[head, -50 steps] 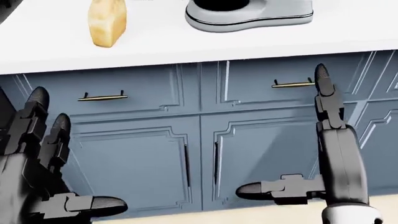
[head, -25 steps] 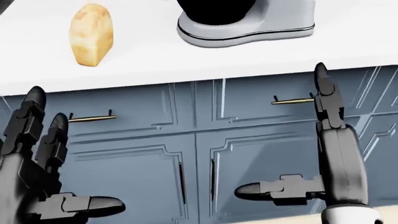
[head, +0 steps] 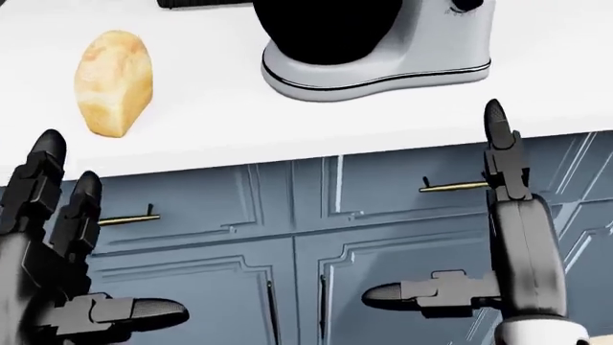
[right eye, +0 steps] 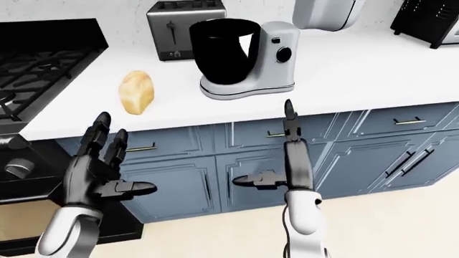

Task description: Place the bread in the stand mixer bowl.

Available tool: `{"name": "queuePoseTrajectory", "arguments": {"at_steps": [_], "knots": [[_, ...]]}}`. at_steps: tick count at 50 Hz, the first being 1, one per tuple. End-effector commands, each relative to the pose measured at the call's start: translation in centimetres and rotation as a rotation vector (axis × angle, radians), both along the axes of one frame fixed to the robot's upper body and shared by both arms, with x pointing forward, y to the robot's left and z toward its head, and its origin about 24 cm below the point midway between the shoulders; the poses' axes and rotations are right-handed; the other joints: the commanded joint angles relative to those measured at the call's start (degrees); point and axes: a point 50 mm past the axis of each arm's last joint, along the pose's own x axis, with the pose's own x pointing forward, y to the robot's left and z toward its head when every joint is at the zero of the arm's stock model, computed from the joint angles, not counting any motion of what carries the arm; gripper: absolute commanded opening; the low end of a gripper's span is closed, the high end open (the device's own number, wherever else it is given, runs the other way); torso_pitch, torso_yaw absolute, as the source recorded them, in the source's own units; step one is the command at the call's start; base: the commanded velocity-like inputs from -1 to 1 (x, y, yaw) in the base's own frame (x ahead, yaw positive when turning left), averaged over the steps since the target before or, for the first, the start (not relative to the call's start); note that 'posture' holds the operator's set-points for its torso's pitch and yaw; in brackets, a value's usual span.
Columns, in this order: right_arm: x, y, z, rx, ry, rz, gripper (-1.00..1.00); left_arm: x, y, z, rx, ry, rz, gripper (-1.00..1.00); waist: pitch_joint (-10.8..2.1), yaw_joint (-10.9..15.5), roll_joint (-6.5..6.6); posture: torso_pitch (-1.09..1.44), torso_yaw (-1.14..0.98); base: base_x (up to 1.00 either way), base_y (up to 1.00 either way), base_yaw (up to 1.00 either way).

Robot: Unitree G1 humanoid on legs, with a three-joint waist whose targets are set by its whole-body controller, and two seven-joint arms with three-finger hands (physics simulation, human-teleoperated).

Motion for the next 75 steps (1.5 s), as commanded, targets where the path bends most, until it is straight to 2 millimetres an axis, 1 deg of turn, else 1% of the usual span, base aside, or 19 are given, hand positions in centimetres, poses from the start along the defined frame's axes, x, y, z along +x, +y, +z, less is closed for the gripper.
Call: {"name": "queuePoseTrajectory", "arguments": {"at_steps": [1,6,7,8,12,16,19,27,32,34,40,45,46,48,52,54,55,58,75], "knots": [[-0.3,0.4,1.5,-0.004,-0.089,0.022,0.98,-0.4,0.2,1.7,0.009,-0.092,0.01,1.0,-0.37,0.1,0.12,0.0,0.0,0.16,0.0,0.0],[-0.6,0.4,1.7,-0.008,-0.093,0.018,0.98,-0.8,0.4,2.5,-0.001,-0.106,0.013,1.0,-1.04,-0.1,5.99,0.0,0.0,0.16,0.0,0.0],[-0.6,0.4,1.8,-0.009,-0.094,0.018,0.97,-0.9,0.4,2.7,-0.002,-0.11,0.014,1.0,-0.72,0.6,3.57,0.0,0.0,0.16,0.0,0.0],[-0.8,0.4,1.9,-0.01,-0.096,0.017,0.98,-1.1,0.5,3.0,-0.005,-0.117,0.016,1.0,-0.78,0.2,4.6,0.0,0.0,0.16,0.0,0.0],[-1.1,0.3,2.2,-0.017,-0.105,0.012,0.98,-2.0,0.8,4.3,-0.019,-0.145,0.019,1.0,-1.18,0.9,3.09,0.0,0.0,0.16,0.0,0.0],[-1.3,0.0,2.1,-0.019,-0.112,0.006,0.98,-2.5,1.2,5.3,-0.03,-0.167,0.026,1.0,-0.69,1.2,0.31,0.0,0.0,0.17,0.0,0.0],[-1.5,-0.1,2.3,-0.023,-0.119,0.001,0.98,-3.0,1.4,6.2,-0.043,-0.188,0.029,1.0,-2.12,1.5,-2.9,0.0,0.0,0.15,0.0,0.0],[-1.8,-0.3,2.3,-0.025,-0.125,-0.005,0.98,-4.2,2.0,7.9,-0.067,-0.231,0.033,1.0,0.05,0.2,0.61,0.0,0.0,0.16,0.0,0.0],[-1.9,-0.3,2.3,-0.024,-0.126,-0.006,0.98,-5.2,2.9,9.6,-0.085,-0.278,0.05,1.0,-1.39,-0.4,6.02,0.0,0.0,0.16,0.0,0.0],[-1.8,-0.2,2.3,-0.025,-0.126,-0.005,0.97,-5.6,3.3,10.3,-0.096,-0.293,0.052,1.0,0.1,0.2,5.66,0.0,0.0,0.16,0.0,0.0],[-1.9,-0.1,2.4,-0.026,-0.127,-0.007,0.98,-6.3,3.7,11.4,-0.112,-0.32,0.052,1.0,0.14,0.8,3.05,0.0,0.0,0.16,0.0,0.0],[-2.4,-0.2,2.8,-0.034,-0.149,-0.02,0.98,-6.6,4.0,11.9,-0.121,-0.331,0.054,1.0,-1.11,1.3,-1.37,0.0,0.0,0.16,0.0,0.0],[-2.4,-0.2,2.8,-0.033,-0.15,-0.019,0.98,-6.6,4.1,12.0,-0.123,-0.333,0.054,1.0,-0.39,0.5,-0.2,0.0,0.0,0.16,0.0,0.0],[-2.7,-0.3,2.8,-0.035,-0.162,-0.03,0.98,-6.8,4.2,12.2,-0.127,-0.339,0.057,1.0,0.67,0.2,-0.47,0.0,0.0,0.03,0.0,0.0],[-2.8,-0.4,2.9,-0.033,-0.17,-0.039,0.98,-7.1,4.5,12.5,-0.131,-0.347,0.059,1.0,0.3,-0.2,1.46,0.0,0.0,0.0,0.0,0.0],[-2.9,-0.4,3.0,-0.033,-0.177,-0.043,0.98,-7.2,4.6,12.7,-0.133,-0.351,0.061,1.0,0.02,-0.6,3.9,0.0,0.0,0.0,0.0,0.0],[-2.9,-0.4,3.0,-0.032,-0.177,-0.042,0.98,-7.2,4.6,12.7,-0.133,-0.351,0.061,1.0,0.53,-0.6,2.56,0.0,0.0,0.0,0.0,0.0],[-3.0,-0.5,3.0,-0.034,-0.184,-0.045,0.98,-7.4,4.8,13.0,-0.137,-0.357,0.062,1.0,-0.52,-0.5,2.47,0.0,0.0,0.0,0.0,0.0],[-3.1,-0.5,3.1,-0.038,-0.197,-0.048,0.98,-7.3,4.7,12.9,-0.139,-0.361,0.066,1.0,-0.57,0.1,1.69,0.0,0.0,0.0,0.0,0.0]]}}
